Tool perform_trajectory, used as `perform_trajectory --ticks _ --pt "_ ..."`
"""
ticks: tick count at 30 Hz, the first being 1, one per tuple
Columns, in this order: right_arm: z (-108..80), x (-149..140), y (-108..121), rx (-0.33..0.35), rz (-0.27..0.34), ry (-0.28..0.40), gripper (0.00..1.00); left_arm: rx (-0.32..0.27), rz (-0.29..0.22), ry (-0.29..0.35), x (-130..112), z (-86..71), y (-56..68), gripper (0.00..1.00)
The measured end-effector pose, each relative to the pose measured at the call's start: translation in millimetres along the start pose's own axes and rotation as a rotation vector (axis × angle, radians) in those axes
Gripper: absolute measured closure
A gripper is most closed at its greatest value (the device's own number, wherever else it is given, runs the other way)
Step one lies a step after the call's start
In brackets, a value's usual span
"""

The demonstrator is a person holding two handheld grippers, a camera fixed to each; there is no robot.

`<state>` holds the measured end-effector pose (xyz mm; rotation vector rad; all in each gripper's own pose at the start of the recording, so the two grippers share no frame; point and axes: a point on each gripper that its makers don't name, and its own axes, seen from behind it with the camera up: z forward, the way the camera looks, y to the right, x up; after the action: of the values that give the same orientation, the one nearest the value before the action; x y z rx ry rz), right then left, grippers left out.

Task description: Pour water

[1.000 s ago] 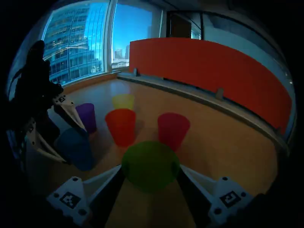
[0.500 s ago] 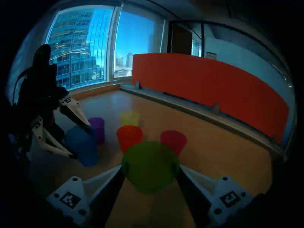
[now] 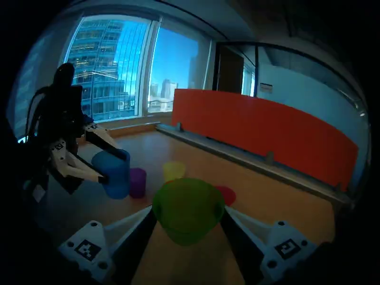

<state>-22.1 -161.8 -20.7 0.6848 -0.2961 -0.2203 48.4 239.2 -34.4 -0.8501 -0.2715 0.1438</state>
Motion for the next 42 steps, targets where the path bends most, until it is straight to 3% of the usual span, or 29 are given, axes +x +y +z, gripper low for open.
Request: perform_trajectory --ticks 14,26,42 --pt "-19.8 46.1 -16.8 0.017 0.025 0.136 0.09 0.037 -0.022 0.093 33.1 -29.1 -12.6 0.12" --pt "-20.4 63.8 -20.9 0.018 0.035 0.196 0.08 0.052 -0.023 0.116 40.0 -35.2 -20.0 0.12" --pt "-15.4 71.5 -29.1 0.054 0.029 0.221 0.09 0.093 -0.002 0.140 45.9 -38.2 -36.4 0.12"
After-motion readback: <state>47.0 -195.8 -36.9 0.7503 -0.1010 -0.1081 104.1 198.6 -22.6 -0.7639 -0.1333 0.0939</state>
